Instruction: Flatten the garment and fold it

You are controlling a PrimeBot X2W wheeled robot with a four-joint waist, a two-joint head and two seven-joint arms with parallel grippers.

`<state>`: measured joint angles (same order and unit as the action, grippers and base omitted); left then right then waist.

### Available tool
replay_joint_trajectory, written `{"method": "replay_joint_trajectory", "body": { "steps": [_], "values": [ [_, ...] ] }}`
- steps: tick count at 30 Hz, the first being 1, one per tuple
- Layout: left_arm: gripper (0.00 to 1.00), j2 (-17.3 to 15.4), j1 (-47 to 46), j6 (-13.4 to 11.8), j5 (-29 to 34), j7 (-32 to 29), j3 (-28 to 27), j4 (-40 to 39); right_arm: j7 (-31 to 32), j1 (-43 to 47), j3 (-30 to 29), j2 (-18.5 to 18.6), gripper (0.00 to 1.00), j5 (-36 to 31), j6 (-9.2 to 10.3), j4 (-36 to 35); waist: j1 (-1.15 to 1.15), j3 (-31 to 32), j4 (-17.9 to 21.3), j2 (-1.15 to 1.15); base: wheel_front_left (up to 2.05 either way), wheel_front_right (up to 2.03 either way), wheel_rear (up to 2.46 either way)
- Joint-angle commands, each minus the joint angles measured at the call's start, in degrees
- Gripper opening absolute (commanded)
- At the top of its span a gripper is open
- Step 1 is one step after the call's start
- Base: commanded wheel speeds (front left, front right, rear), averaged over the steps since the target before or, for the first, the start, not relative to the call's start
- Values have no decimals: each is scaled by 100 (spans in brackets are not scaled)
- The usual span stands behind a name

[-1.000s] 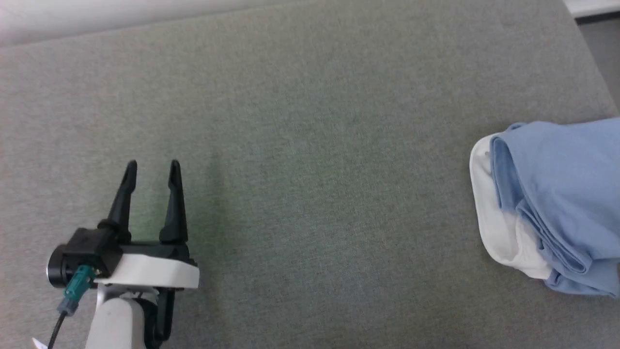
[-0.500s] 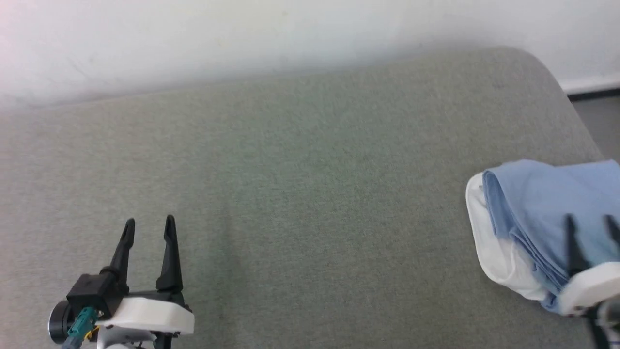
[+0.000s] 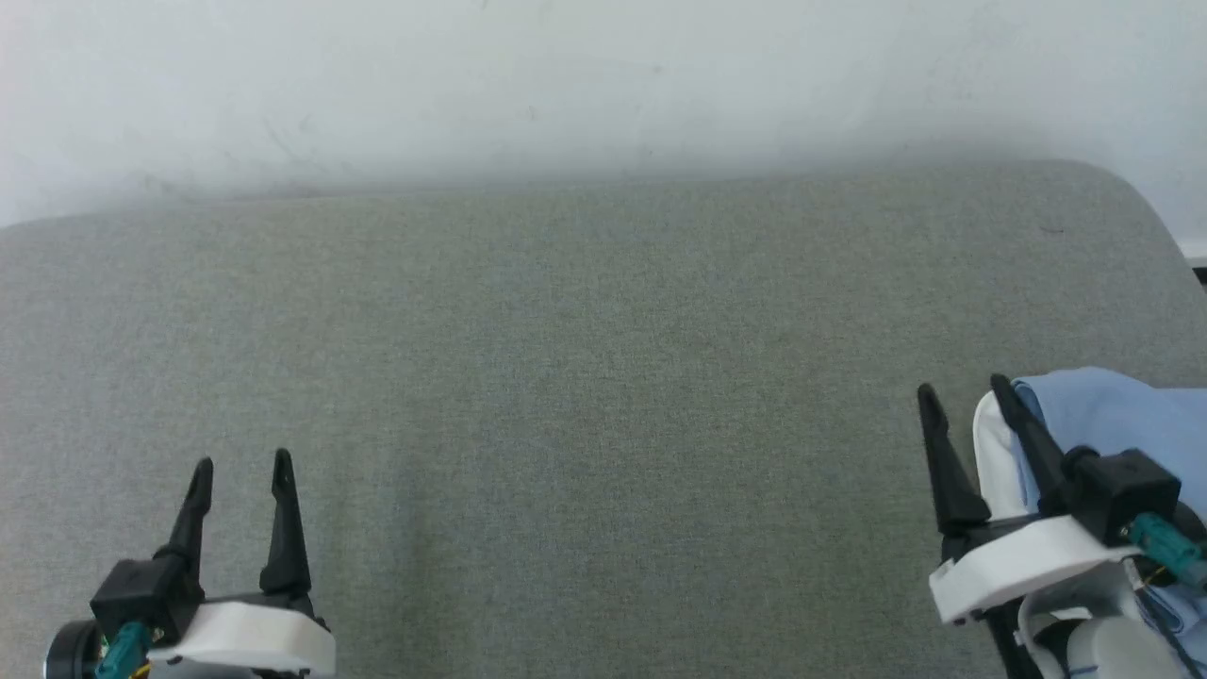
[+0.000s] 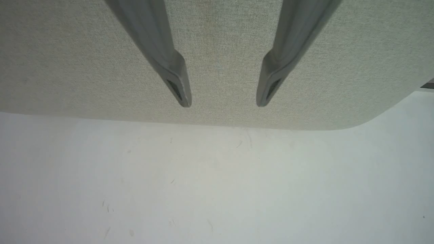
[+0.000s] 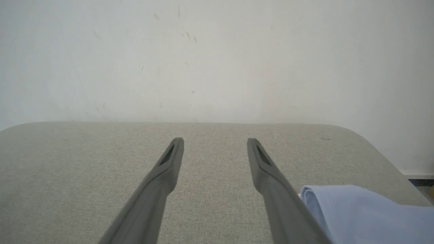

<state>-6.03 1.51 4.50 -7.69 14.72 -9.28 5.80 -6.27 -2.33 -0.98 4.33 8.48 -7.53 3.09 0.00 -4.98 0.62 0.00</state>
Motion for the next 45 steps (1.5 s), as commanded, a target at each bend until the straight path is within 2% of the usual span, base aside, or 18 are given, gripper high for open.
{"method": "replay_joint_trajectory", "body": {
  "steps": [1, 13, 25, 26, 45],
  "values": [
    [100, -8, 93, 11, -51, 28, -14, 8, -34, 135, 49, -30, 100, -8, 4, -99, 0, 62, -15, 0, 0, 0, 0],
    [100, 155, 381, 79, -139, 28, 135, 84, 102, 756, 112, -133, 100, -386, 4, -381, 0, 296, 23, 0, 0, 0, 0],
    [100, 161, 439, 143, -67, 28, 272, 181, 175, 870, 187, -144, 100, -359, 4, -414, 0, 394, 33, 0, 0, 0, 0],
    [0, 163, 375, 109, -130, 0, 266, 166, 168, 829, 174, -121, 0, -370, 0, -392, 0, 395, 33, 0, 0, 0, 0],
    [0, 183, 311, 34, -17, -199, 351, 69, 228, 751, 159, -121, 0, -434, 0, -379, 0, 409, 20, 0, 0, 0, 0]
  ]
}}
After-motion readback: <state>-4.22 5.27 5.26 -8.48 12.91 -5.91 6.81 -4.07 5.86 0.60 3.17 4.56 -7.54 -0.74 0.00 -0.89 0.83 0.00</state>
